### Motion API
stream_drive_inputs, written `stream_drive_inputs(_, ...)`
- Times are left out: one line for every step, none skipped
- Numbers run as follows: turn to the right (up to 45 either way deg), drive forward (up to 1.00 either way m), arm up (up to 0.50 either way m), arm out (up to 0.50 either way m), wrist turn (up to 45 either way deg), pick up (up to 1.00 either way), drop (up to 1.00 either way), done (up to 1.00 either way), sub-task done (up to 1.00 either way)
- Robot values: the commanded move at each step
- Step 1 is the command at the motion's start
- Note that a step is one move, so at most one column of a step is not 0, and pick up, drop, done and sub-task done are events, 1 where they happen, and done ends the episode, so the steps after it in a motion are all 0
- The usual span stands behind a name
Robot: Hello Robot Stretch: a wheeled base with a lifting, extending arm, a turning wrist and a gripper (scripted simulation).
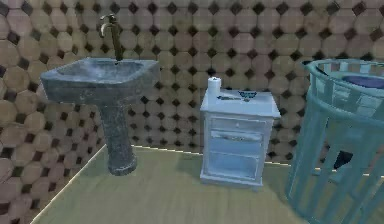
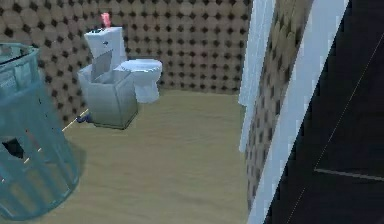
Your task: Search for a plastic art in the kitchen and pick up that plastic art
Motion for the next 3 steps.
stream_drive_inputs(0.0,0.05,0.00,0.00,0.0,0.00,0.00,0.00,0.00)
stream_drive_inputs(45.0,0.00,0.00,0.00,0.0,0.00,0.00,0.00,0.00)
stream_drive_inputs(36.0,0.00,0.00,0.00,0.0,0.00,0.00,0.00,0.00)
